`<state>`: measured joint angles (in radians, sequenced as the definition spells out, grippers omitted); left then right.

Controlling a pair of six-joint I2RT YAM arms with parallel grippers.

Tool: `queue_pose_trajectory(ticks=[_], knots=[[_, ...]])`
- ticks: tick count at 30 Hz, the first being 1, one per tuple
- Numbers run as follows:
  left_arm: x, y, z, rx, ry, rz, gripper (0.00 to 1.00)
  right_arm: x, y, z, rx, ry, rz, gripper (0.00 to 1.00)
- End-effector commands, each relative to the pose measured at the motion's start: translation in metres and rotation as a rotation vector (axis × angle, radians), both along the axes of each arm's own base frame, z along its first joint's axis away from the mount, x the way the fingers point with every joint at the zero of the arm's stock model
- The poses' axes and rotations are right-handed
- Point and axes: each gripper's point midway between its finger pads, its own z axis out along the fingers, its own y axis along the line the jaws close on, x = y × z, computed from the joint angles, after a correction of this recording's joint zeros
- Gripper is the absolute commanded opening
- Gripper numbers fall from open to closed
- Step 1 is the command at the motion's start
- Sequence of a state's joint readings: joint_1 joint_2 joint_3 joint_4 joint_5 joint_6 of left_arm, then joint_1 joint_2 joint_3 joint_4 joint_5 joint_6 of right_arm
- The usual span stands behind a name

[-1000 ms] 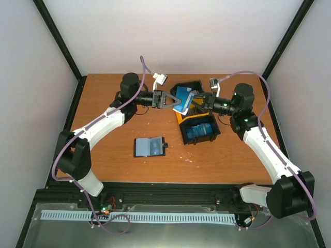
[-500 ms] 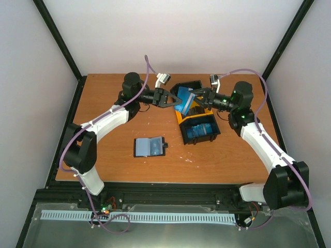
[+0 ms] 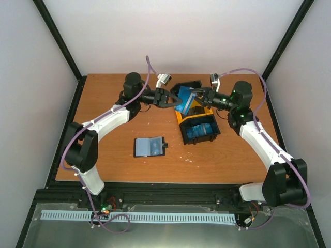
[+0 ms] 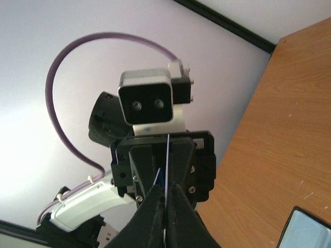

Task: Put the credit cards into the card holder
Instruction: Pick up the credit card from the storage box, then insert the credit card into the card holder.

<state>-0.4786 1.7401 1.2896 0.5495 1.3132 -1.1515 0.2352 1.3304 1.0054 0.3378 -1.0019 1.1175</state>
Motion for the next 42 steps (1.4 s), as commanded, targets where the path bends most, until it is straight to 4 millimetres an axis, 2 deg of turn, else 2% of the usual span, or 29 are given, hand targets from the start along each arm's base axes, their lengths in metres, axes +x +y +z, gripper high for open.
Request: queue_pose_trajectory(ticks=[1,6,9,11,20,24,29,33,38,42], knots=[[0.001,-0.001,-0.002,0.010,0.016,-0.003,0.10,0.021,-0.015,0.018,0.014,-0.066,-0.099,0.03],[0.001,0.000,-0.011,0.023,0.042,-0.007,0.10,0.033,-0.023,0.019,0.032,-0.052,-0.133,0.03],[0.002,-0.001,-0.012,0.023,0.041,-0.004,0.02,0.034,-0.023,0.016,0.034,-0.037,-0.135,0.03],[0.003,-0.001,-0.015,0.025,0.043,0.000,0.01,0.037,-0.027,0.013,0.032,-0.027,-0.157,0.03],[0.009,-0.001,-0.039,0.093,0.045,0.042,0.01,0.064,-0.070,0.004,-0.009,0.030,-0.333,0.03],[0.016,0.004,-0.046,0.121,0.043,0.095,0.01,0.067,-0.072,-0.001,-0.075,0.031,-0.341,0.03],[0.053,0.034,-0.046,0.157,0.075,0.339,0.01,0.043,-0.071,-0.010,-0.166,-0.006,-0.303,0.03],[0.073,0.066,-0.047,0.204,0.081,0.537,0.01,0.017,-0.066,-0.041,-0.270,0.018,-0.257,0.03],[0.076,0.105,-0.072,0.324,0.046,0.748,0.01,-0.017,-0.039,-0.085,-0.393,0.072,-0.173,0.03],[0.060,0.136,-0.085,0.375,-0.003,0.892,0.01,-0.039,0.000,-0.115,-0.426,0.126,-0.081,0.03]])
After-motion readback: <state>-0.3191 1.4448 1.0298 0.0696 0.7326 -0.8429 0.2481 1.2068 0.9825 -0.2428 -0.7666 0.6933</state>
